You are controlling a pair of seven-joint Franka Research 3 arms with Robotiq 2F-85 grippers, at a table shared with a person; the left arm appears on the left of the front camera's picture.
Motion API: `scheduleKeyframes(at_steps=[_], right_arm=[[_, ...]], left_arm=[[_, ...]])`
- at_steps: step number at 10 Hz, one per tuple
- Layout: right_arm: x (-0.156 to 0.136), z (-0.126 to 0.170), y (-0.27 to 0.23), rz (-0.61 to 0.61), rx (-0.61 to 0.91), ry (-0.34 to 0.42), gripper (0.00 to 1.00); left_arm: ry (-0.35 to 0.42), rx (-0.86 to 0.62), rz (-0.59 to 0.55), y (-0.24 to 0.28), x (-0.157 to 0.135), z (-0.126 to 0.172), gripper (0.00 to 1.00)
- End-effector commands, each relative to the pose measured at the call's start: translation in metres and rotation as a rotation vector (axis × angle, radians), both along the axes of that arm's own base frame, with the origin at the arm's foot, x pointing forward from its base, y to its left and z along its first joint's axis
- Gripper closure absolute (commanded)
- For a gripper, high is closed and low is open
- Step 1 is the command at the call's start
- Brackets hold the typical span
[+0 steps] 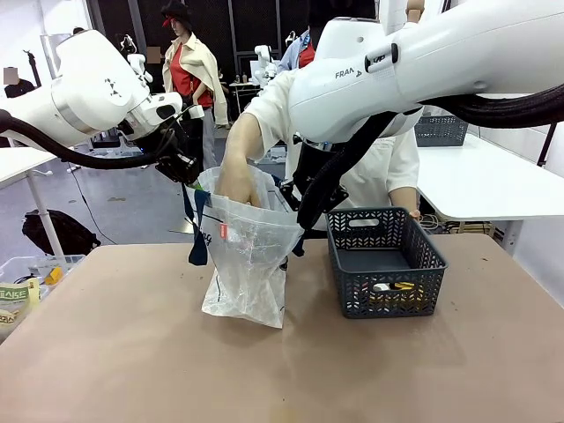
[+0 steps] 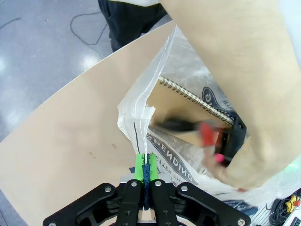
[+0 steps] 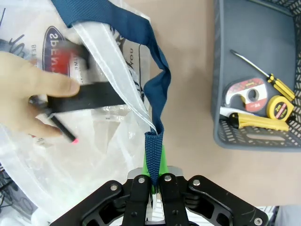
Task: Transfer purchased items from the store into the shopping bag.
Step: Move the Reusable shopping bag to the right side of the table.
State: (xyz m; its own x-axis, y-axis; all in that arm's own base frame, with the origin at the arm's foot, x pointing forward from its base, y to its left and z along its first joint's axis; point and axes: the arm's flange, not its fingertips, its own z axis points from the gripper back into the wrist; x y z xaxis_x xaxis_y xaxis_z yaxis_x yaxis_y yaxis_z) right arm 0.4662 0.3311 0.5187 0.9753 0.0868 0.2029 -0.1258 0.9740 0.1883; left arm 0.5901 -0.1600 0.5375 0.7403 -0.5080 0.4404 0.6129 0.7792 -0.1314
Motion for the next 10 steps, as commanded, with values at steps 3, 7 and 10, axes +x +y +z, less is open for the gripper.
scheduleKeyframes(at_steps=[3,7,10], right_arm=[[-0.0005,-0.0004,0.0,0.001,-0.001,0.001,1.0],[-0.0005,-0.0004,0.0,0.001,-0.001,0.001,1.0],[-0.0005,-0.0004,0.0,0.001,-0.001,0.001,1.0]], left_arm=[[-0.001,0.005,0.001,0.0008,0.0004,-0.0002,1.0],[-0.001,0.005,0.001,0.0008,0.0004,-0.0002,1.0],[-0.001,0.005,0.001,0.0008,0.0004,-0.0002,1.0]])
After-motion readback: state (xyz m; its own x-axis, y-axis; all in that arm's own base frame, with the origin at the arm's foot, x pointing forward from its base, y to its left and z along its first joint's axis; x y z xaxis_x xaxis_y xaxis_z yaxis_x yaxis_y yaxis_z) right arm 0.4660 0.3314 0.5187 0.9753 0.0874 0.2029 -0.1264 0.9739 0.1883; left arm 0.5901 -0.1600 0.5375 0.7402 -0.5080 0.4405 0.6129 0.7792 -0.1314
